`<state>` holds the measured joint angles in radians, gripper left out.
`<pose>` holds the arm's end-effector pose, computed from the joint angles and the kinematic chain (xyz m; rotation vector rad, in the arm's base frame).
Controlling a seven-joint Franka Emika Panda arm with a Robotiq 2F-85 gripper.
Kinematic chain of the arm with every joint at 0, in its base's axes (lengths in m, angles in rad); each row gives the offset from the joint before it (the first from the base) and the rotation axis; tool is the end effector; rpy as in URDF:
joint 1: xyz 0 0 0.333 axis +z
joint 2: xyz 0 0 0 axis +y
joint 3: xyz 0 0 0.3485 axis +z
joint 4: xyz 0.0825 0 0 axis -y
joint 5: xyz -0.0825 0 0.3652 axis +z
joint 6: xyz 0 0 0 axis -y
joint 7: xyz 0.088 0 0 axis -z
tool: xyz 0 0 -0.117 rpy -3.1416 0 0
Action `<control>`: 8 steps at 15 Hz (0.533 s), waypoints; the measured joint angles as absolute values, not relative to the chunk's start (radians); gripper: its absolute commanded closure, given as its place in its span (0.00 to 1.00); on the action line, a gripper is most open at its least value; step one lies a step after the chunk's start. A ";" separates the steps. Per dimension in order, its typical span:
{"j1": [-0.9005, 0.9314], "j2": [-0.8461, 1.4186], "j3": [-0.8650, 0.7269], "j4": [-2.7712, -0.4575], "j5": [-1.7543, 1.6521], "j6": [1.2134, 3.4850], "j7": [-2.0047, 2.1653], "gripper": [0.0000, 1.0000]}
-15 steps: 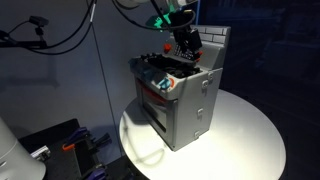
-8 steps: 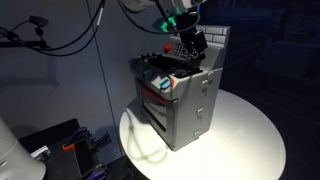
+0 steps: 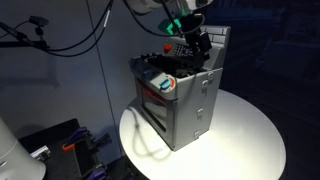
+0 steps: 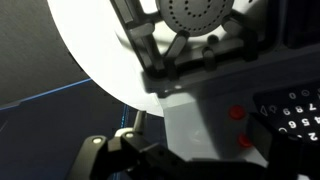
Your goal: Push the top orange button on the right side of the stove
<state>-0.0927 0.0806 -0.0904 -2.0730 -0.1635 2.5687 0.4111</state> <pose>0.5789 -0.1043 0.4701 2.9144 -0.7032 0.6474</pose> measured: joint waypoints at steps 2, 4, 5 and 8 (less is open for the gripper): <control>-0.091 0.089 -0.095 -2.064 -0.164 2.569 0.412 0.00; -0.091 0.096 -0.098 -2.057 -0.164 2.569 0.412 0.00; -0.091 0.099 -0.099 -2.053 -0.164 2.569 0.412 0.00; -0.090 0.109 -0.102 -2.041 -0.164 2.569 0.413 0.00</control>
<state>-0.0900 0.1093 -0.1023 -2.0407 -0.1636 2.5687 0.4125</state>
